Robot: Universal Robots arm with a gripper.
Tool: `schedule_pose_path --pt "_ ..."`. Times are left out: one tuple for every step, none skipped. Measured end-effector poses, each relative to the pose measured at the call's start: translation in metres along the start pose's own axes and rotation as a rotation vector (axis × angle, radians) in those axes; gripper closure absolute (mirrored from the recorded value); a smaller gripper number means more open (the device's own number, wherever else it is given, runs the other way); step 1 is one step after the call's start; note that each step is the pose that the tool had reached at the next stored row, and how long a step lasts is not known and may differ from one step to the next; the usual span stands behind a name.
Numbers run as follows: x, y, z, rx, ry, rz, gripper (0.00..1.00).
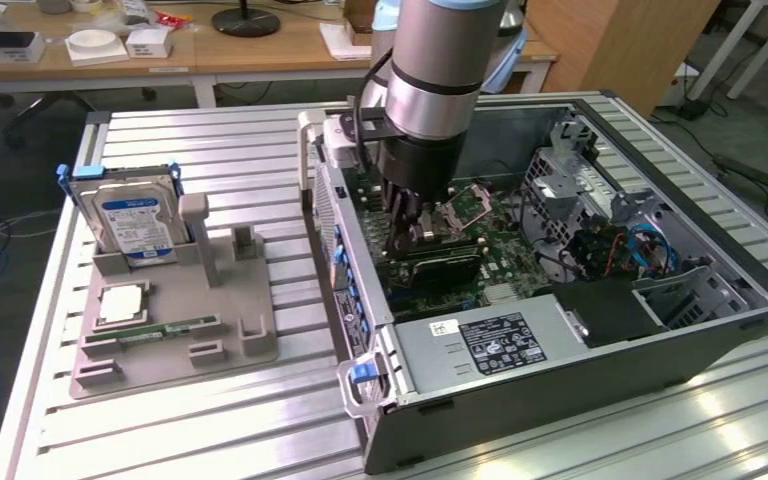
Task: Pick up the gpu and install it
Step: 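Press down on the gpu until it lock into place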
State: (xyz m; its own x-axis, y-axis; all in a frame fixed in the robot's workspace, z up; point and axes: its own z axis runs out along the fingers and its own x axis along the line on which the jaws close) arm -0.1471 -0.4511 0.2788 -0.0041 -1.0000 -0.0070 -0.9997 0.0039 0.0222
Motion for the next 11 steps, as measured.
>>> schedule_pose_path --pt "-0.0002 0.0000 -0.0003 -0.0015 0.0000 0.000 0.90" --pt "-0.0006 -0.0001 -0.0004 -0.0037 -0.0001 0.000 0.90" --pt "-0.0008 -0.0004 -0.0004 -0.0058 0.0000 0.000 0.90" --pt "-0.0012 -0.0006 -0.0005 -0.0069 0.0002 0.000 0.90" --pt "-0.0016 -0.0008 -0.0004 -0.0071 0.0002 0.000 0.90" --pt "-0.0017 -0.0009 -0.0004 -0.0072 0.0001 0.000 0.90" --pt "-0.0017 -0.0008 -0.0004 -0.0072 0.0002 0.000 0.90" --pt "-0.0017 -0.0009 -0.0004 -0.0072 0.0001 0.000 0.90" --pt "-0.0018 -0.0008 -0.0005 -0.0072 0.0002 0.000 0.90" --pt "-0.0018 -0.0008 -0.0005 -0.0072 0.0002 0.000 0.90" --pt "-0.0018 -0.0008 -0.0004 -0.0072 0.0001 0.000 0.90"
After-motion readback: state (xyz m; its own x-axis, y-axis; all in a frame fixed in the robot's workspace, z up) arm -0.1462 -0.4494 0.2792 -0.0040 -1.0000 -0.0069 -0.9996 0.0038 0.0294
